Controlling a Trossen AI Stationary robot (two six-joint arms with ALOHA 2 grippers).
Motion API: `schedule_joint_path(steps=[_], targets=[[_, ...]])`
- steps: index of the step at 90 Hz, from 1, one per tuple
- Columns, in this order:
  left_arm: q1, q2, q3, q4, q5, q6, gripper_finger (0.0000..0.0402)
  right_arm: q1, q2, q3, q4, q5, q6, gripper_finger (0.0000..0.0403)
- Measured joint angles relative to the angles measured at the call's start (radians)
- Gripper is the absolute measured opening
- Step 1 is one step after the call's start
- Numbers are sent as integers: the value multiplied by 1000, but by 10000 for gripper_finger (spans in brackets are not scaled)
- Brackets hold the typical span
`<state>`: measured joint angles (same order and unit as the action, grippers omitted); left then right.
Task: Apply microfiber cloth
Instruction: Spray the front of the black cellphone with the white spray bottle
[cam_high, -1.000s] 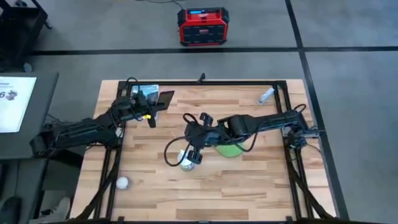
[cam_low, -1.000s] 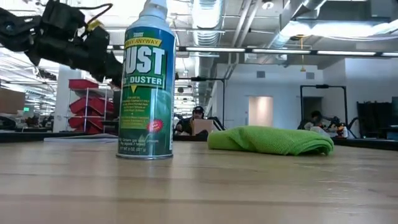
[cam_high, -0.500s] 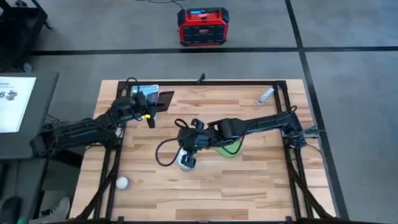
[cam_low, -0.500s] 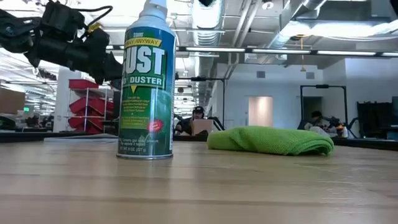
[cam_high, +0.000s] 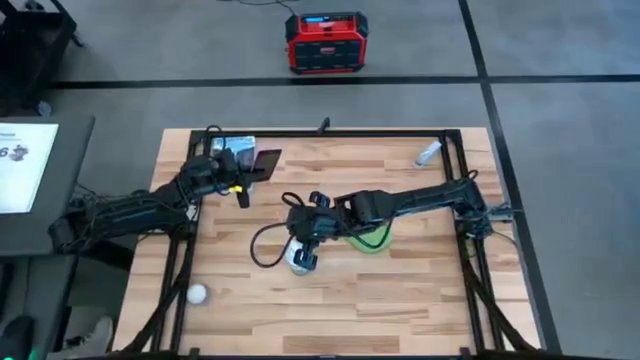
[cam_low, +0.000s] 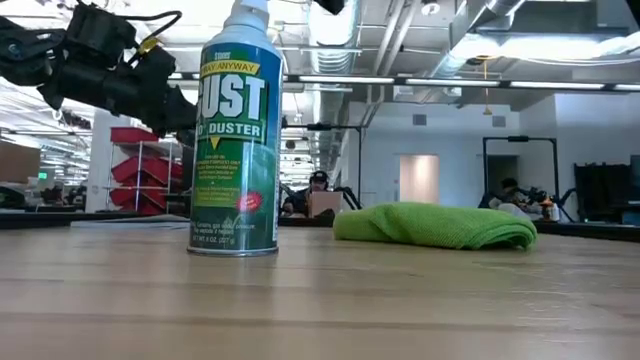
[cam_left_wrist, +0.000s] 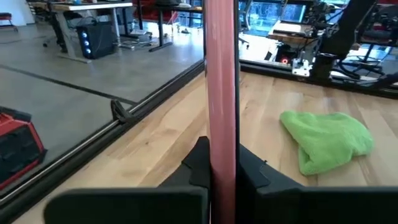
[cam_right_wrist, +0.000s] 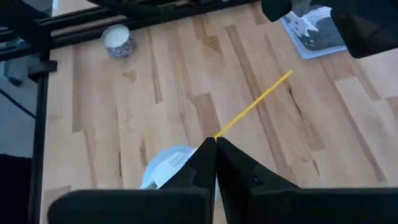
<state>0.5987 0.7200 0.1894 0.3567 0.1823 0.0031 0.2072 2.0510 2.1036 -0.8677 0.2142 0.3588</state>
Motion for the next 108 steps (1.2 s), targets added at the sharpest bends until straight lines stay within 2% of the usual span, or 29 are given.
schedule_joint_path(steps=[39, 58, 63, 75, 108], targets=[[-31, 0, 0, 0, 0, 3, 1, 3, 0, 0, 0, -34, 7, 0], [-31, 0, 0, -1, 0, -2, 1, 2, 45, 4, 11, -77, 8, 0], [-31, 0, 0, -3, 0, -2, 1, 1, 52, 4, 14, -53, 4, 0], [-31, 0, 0, -9, -1, -3, 1, 12, 38, 0, 23, 98, -44, 0], [-31, 0, 0, -29, -1, 15, 1, 16, 17, 32, 25, 97, -68, 0]])
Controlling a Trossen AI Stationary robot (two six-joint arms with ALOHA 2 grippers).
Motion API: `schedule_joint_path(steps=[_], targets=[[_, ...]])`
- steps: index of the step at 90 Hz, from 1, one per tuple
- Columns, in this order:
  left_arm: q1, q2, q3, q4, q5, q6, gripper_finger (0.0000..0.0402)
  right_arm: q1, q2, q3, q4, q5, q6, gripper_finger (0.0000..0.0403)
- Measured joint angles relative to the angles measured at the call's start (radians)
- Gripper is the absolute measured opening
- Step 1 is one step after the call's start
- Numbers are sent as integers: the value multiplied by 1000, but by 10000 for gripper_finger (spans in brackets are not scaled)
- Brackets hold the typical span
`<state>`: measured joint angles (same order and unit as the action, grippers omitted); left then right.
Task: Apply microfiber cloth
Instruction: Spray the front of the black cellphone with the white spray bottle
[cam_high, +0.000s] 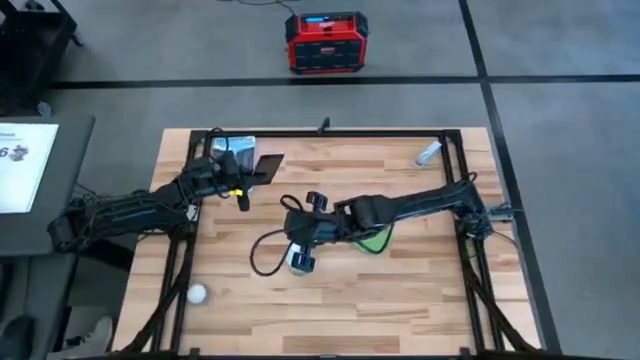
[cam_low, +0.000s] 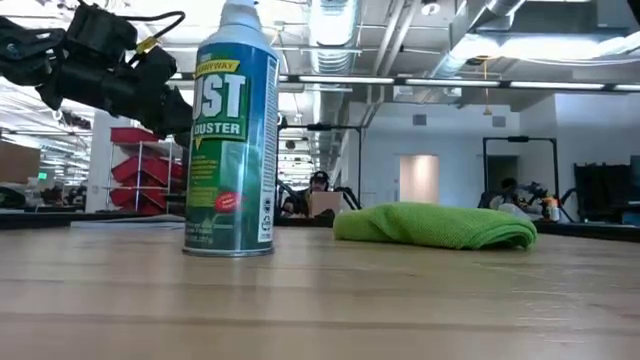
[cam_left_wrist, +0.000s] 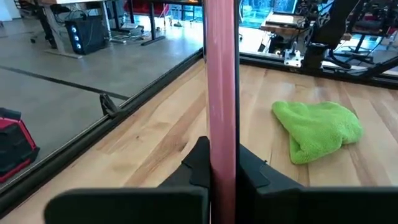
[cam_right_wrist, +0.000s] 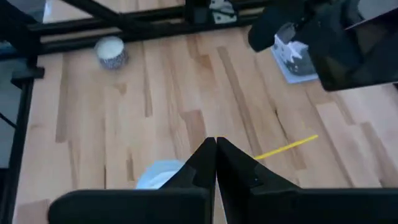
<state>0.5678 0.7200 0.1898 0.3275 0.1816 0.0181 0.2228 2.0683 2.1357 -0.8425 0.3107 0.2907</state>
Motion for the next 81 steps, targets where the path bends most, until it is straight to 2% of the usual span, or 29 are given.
schedule_joint_path(steps=[46, 81], targets=[[0, 0, 0, 0, 0, -7, 1, -3, -1, -30, -45, -63, 52, 0], [0, 0, 0, 0, 0, -14, 1, -8, 6, -29, -36, -62, 42, 0]])
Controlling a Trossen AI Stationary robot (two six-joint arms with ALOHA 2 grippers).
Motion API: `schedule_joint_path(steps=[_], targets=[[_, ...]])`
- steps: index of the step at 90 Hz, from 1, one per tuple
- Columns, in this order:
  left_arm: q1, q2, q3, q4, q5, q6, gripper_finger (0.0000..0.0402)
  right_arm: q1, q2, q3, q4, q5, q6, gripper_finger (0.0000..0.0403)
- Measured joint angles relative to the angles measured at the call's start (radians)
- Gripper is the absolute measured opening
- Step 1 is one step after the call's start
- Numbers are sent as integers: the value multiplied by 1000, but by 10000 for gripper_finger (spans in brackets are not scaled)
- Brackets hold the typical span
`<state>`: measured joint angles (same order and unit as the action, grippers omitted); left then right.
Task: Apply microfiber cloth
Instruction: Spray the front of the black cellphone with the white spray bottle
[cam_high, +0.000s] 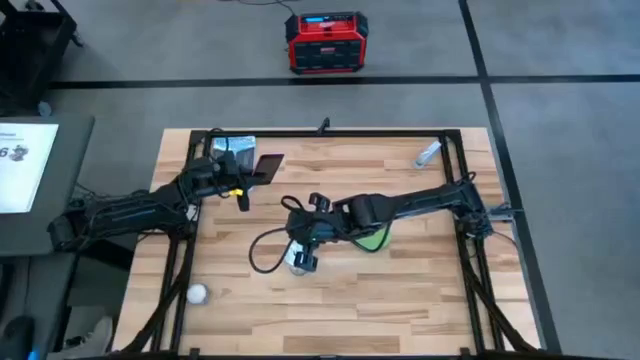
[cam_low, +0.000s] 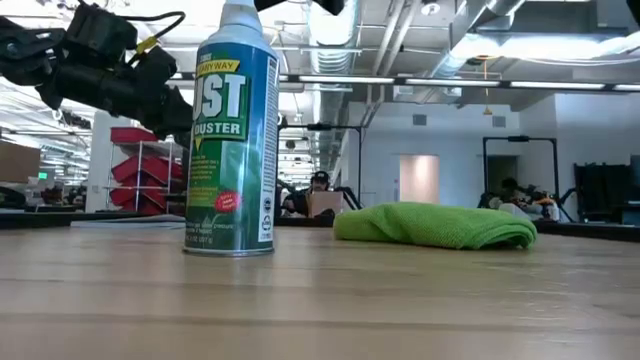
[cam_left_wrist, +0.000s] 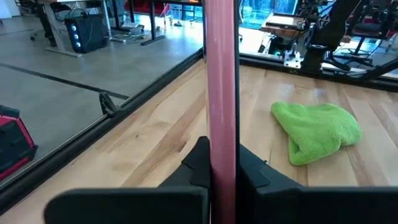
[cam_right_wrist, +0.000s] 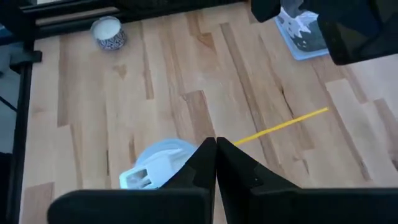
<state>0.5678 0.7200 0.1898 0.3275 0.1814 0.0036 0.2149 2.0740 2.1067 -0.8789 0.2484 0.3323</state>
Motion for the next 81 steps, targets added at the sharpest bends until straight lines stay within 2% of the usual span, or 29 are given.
schedule_joint_path(steps=[20, 36, 64, 74, 81], targets=[[0, 0, 0, 0, 0, 0, 1, -7, 22, 2, 3, -38, 0, 0], [0, 0, 0, 0, 0, 0, 1, 6, 21, 1, 24, 156, -34, 0], [0, 0, 1, 12, -1, 29, 1, 14, 13, 15, 3, 220, -44, 0], [0, 0, 1, 33, -2, 30, 1, 16, 13, 16, 0, 217, -44, 0], [0, 0, 1, 30, -2, 30, 1, 19, 13, 16, -2, 172, -43, 0]])
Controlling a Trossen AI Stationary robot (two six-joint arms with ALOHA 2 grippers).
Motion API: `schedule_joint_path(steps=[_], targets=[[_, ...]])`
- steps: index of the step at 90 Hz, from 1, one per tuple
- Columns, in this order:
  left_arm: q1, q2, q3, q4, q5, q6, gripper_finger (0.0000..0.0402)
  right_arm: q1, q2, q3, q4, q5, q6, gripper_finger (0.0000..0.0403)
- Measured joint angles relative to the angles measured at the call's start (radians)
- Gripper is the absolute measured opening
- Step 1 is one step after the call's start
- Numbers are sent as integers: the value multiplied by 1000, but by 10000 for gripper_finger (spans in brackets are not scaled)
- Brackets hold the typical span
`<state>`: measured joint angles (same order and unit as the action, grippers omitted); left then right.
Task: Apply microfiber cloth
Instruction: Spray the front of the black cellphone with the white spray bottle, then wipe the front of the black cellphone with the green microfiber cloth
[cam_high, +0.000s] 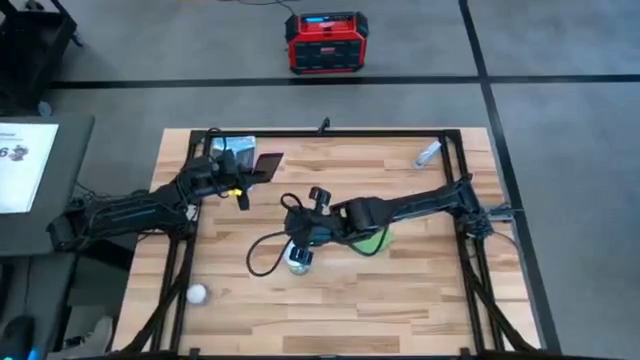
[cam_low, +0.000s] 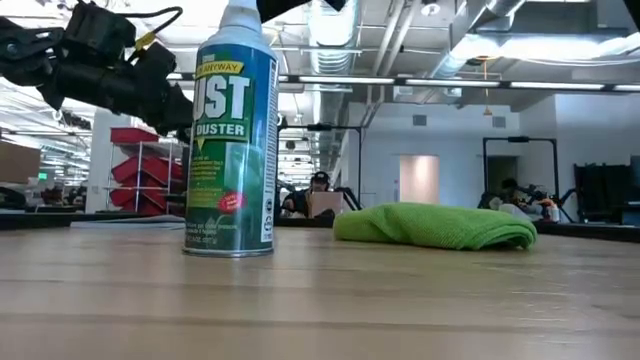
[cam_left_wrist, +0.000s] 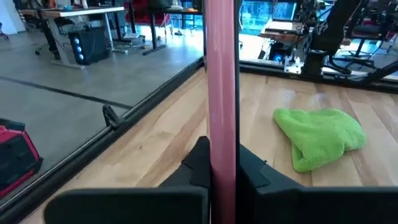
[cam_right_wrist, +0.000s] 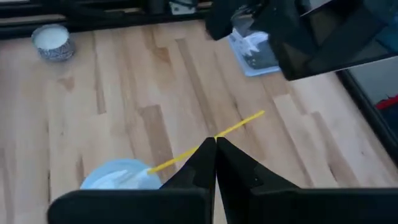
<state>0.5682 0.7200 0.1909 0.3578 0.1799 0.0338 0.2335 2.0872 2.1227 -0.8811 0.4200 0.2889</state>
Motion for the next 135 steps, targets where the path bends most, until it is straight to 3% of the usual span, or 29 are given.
schedule_joint_path(steps=[42, 62, 76, 96, 107, 122, 135], targets=[[0, 0, 0, -2, 1, -18, 1, -3, 6, 0, -37, -107, 33, 0], [0, 0, 0, -2, 1, -22, 1, -3, 9, 0, -15, -106, 27, 0], [0, 0, 0, -4, 1, -23, 1, -4, 9, 0, 0, -44, 17, 0], [0, 0, 0, -7, 1, -20, 1, -7, 25, 0, 2, -134, 16, 0], [0, 0, 0, -8, 1, -21, 1, -7, 27, 0, -4, -113, 16, 0], [0, 0, 0, -10, 1, -22, 1, -4, 20, 0, -10, 49, 8, 0], [0, 0, 0, -11, 1, -20, 1, -5, 5, 1, -40, 93, 10, 0]])
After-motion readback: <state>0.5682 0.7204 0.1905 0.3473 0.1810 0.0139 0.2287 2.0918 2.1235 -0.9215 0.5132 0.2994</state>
